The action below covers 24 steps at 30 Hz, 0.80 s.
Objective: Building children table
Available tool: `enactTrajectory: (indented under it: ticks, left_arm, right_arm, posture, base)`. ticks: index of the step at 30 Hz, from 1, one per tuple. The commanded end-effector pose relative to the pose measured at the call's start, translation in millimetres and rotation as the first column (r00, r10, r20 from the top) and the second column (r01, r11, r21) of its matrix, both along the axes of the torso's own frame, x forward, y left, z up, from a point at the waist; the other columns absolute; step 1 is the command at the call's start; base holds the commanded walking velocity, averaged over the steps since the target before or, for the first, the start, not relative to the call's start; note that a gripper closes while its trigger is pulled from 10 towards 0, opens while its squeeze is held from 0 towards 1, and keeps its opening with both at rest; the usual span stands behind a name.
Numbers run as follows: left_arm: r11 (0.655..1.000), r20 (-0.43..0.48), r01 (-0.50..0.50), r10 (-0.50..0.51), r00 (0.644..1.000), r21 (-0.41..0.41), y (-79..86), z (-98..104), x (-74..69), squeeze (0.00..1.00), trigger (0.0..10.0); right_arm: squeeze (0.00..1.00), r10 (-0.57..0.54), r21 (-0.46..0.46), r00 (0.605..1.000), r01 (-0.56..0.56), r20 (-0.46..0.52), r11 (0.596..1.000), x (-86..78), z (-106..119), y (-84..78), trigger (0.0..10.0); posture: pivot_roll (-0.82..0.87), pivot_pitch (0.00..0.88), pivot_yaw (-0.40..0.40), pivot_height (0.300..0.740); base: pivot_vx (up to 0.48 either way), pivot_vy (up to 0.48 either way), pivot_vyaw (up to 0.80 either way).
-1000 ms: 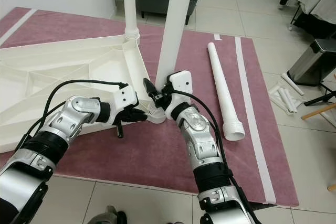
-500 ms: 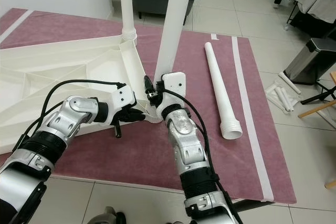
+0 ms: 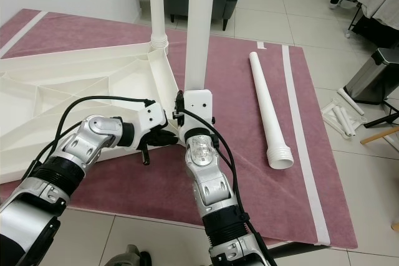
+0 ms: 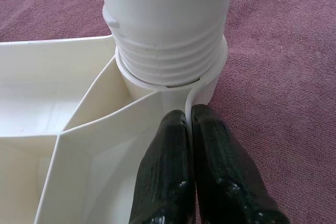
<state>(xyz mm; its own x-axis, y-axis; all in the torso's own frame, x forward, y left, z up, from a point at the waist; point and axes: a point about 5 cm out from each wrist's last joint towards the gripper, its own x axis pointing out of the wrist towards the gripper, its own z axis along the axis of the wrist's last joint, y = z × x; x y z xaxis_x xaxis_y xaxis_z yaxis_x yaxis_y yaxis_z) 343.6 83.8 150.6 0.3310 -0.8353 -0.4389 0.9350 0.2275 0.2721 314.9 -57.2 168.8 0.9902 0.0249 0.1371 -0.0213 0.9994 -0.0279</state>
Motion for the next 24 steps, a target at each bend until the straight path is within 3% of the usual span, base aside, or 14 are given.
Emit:
enactTrajectory:
  ticks: [1,3,6,12,17,24]
  left_arm:
    - [0.998,-0.02,-0.06,0.06,0.998,-0.002,19.8,-3,2.6,0.0,0.0]
    - [0.998,-0.02,-0.06,0.06,0.998,-0.002,19.8,-3,2.6,0.0,0.0]
    - [0.998,-0.019,-0.062,0.062,0.998,-0.003,19.7,-2,2.9,0.0,0.0]
    - [0.998,-0.017,-0.064,0.064,0.998,-0.003,19.5,-2,3.4,0.0,0.0]
    - [0.998,-0.015,-0.07,0.07,0.997,-0.003,19.4,-2,4.2,0.0,0.0]
    - [0.997,-0.013,-0.075,0.075,0.997,-0.002,19.7,-2,4.6,0.0,0.0]
  right_arm:
    - [0.0,-0.31,-0.053,0.865,0.316,-0.395,0.947,-17.2,-83,-44.3,0.0]
    - [0.0,-0.31,-0.053,0.865,0.316,-0.395,0.947,-17.2,-83,-44.3,0.0]
    - [0.0,-0.335,0.053,0.826,0.4,-0.454,0.915,-21.3,-87,-43.1,0.0]
    - [0.0,-0.333,0.054,0.825,0.399,-0.456,0.915,-21.8,-87,-40.1,0.0]
    - [0.0,-0.293,-0.017,0.878,0.31,-0.379,0.951,-16.8,-81,-35.2,0.0]
    - [0.0,-0.224,-0.036,0.914,0.226,-0.338,0.974,-16.3,-80,-33.6,0.0]
  posture:
    - [0.14,0.085,-0.016,0.74]
    - [0.14,0.085,-0.016,0.74]
    - [0.14,0.083,-0.016,0.74]
    - [0.14,0.079,-0.015,0.74]
    - [0.14,0.081,-0.017,0.74]
    - [0.14,0.079,-0.019,0.74]
  base:
    - [0.0,0.0,0.0]
    - [0.0,0.0,0.0]
    - [0.0,0.0,0.0]
    - [0.0,0.0,0.0]
    - [0.0,0.0,0.0]
    - [0.0,0.0,0.0]
